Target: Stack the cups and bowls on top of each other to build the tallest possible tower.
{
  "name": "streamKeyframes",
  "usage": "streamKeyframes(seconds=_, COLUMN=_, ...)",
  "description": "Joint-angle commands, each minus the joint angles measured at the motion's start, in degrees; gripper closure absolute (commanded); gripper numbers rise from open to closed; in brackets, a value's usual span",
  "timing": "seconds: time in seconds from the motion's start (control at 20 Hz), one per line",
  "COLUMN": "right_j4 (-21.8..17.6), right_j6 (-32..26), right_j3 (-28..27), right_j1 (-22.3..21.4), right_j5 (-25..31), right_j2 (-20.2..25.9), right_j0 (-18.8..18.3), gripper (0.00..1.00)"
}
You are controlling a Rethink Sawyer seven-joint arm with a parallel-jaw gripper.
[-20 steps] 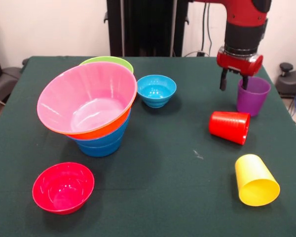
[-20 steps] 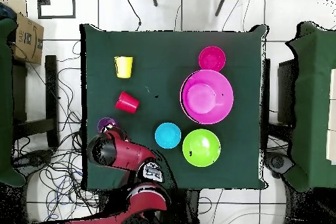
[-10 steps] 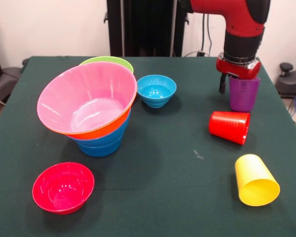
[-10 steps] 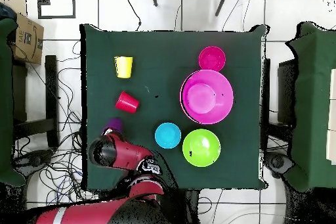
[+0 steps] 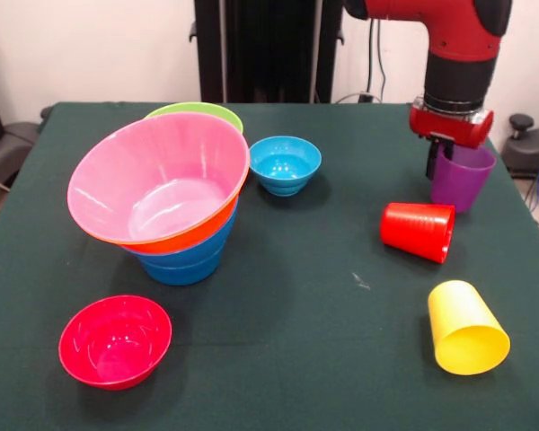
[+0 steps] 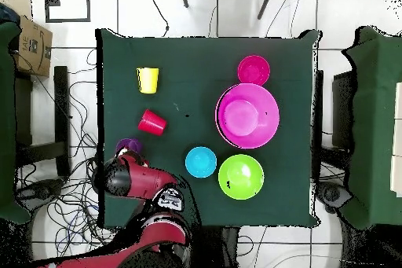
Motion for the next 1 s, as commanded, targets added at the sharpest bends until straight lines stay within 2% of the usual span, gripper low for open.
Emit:
streamKeyframes(seconds=0.05, right_j4=-0.1, right_j6=7.1, right_j3=-2.8, right_j1=1.6, right_j5=1.1, right_j2=0.9, right_j0=1.2, gripper=1.00)
streamKeyframes(seconds=0.35, right_j4=-0.4, right_j6=7.2, right_j3=-1.7, right_j1=0.2, right_j5=3.0, right_j2=2.0, right_j0=0.0, gripper=1.00)
streamKeyframes(seconds=0.55, right_j4=-0.4, right_j6=6.8, right_j3=-0.2, right_j1=-2.6, right_j5=6.7, right_j2=2.4, right_j0=-0.8, gripper=1.00)
streamKeyframes(seconds=0.7, right_j4=-1.1, right_j6=5.9, right_j3=1.8, right_j1=-7.1, right_j5=11.2, right_j2=4.8, right_j0=-3.4, gripper=1.00)
streamKeyframes(seconds=0.9, right_j4=-0.7, right_j6=5.3, right_j3=3.1, right_j1=-13.0, right_j5=18.7, right_j2=5.2, right_j0=-4.7, gripper=1.00)
streamKeyframes(seconds=1.0, right_j4=-1.2, right_j6=4.6, right_j3=3.5, right_j1=-14.4, right_j5=19.6, right_j2=5.4, right_j0=-5.6, gripper=1.00)
